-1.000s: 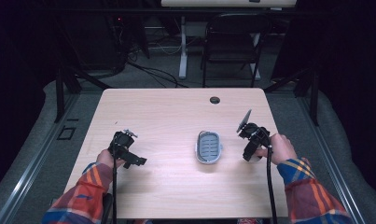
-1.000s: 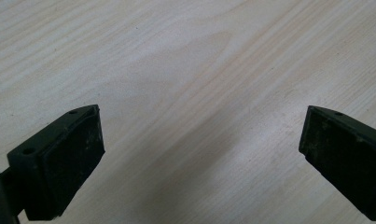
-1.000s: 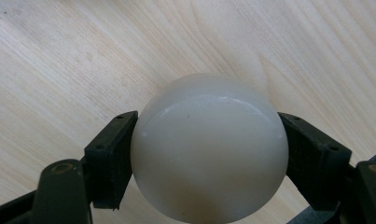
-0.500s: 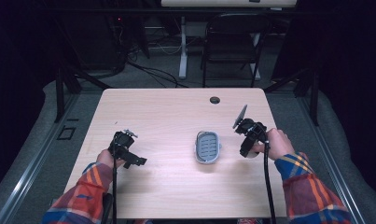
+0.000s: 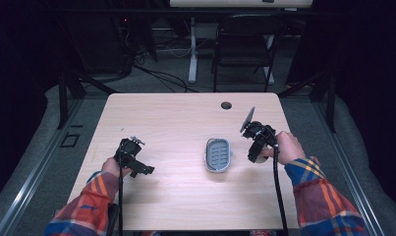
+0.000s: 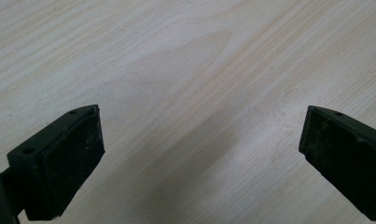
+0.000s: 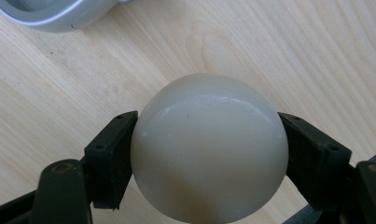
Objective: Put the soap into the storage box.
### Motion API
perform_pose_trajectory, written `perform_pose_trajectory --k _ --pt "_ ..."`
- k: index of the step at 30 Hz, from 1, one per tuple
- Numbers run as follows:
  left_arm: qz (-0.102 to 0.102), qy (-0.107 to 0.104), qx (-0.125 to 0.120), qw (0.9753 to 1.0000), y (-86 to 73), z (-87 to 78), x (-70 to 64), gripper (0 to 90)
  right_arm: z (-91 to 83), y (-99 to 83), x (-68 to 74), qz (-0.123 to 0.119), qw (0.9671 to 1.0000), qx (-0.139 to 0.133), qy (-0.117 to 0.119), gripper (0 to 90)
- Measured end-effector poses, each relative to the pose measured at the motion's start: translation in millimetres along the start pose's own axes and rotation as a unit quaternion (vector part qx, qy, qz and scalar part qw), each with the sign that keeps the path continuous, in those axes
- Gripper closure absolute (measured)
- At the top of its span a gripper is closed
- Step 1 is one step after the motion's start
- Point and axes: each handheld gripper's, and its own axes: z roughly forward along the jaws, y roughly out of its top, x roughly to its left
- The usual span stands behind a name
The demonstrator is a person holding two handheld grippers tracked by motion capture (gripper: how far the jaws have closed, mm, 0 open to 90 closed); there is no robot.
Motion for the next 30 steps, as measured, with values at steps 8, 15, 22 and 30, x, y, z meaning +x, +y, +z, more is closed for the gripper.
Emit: perform_pose_trajectory --k 8,15,22,30 --pt "-0.001 0.0 0.0 1.0 0.0 0.2 -0.2 0.0 -3.9 7.0 2.5 -0.011 0.9999 0.003 -0.005 24.6" --pt "-0.002 0.001 -0.001 1.0 -0.1 1.0 -0.1 0.0 -7.6 13.4 4.2 -0.014 0.9999 0.0 -0.006 24.6" --pt "0.0 -0.002 0.002 1.0 0.3 1.3 -0.3 0.0 -13.5 19.1 5.7 -0.022 0.9997 0.002 -0.012 24.6" --pt "0.0 -0.002 0.003 1.0 0.3 1.5 -0.1 0.0 -19.9 26.3 8.8 -0.028 0.9995 -0.002 -0.013 24.6"
